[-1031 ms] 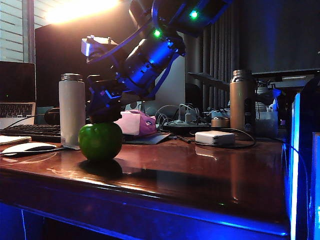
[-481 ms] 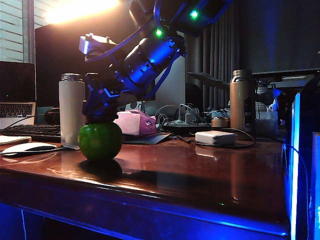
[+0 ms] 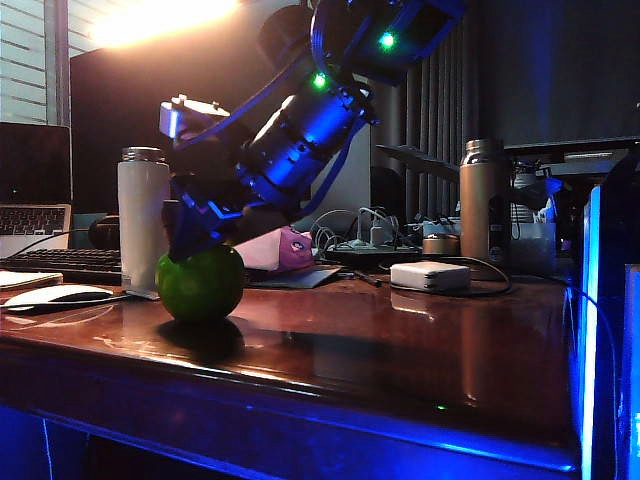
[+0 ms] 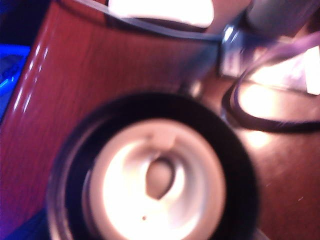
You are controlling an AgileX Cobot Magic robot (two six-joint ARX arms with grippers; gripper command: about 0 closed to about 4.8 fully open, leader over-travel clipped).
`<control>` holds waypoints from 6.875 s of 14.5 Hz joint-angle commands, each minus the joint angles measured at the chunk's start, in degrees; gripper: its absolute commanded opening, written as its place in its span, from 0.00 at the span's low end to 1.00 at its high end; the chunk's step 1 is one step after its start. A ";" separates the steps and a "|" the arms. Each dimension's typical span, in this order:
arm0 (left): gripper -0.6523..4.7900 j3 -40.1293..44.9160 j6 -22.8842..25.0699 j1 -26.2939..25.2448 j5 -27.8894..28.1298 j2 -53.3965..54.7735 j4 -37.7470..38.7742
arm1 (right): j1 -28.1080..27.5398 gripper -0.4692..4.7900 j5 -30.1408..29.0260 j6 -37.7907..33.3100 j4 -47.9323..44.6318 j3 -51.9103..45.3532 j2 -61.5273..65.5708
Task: Stack the black thermos bottle cap from the table onto the green apple.
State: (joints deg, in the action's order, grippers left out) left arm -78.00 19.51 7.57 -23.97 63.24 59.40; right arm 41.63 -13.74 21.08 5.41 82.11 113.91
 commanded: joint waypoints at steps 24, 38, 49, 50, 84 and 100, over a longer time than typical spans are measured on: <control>0.12 -0.26 0.04 0.02 -0.26 -0.17 -0.31 | -3.43 1.00 3.54 1.55 12.96 0.09 -10.43; 0.12 -0.26 0.02 0.02 -0.26 -0.17 -0.31 | -9.25 0.09 12.79 0.98 24.30 -1.05 -36.15; 0.12 -0.26 0.02 0.02 -0.28 -0.17 -0.31 | -23.39 0.09 12.17 -10.36 4.59 -53.92 -77.40; 0.12 -0.26 0.04 0.02 -0.26 -0.17 -0.33 | -24.92 0.09 12.13 -11.89 4.33 -57.27 -80.70; 0.11 4.92 1.14 -0.35 1.33 -5.64 -20.06 | -35.76 0.09 12.33 -24.17 5.49 -81.18 -113.77; 0.11 75.52 -28.11 -9.27 13.86 -61.81 -53.96 | -35.74 0.09 12.33 -24.17 5.49 -81.18 -113.77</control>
State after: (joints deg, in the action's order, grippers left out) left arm -3.05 -7.86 -1.72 -10.24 1.85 6.37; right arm 5.93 -1.50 -2.98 10.94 0.89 0.19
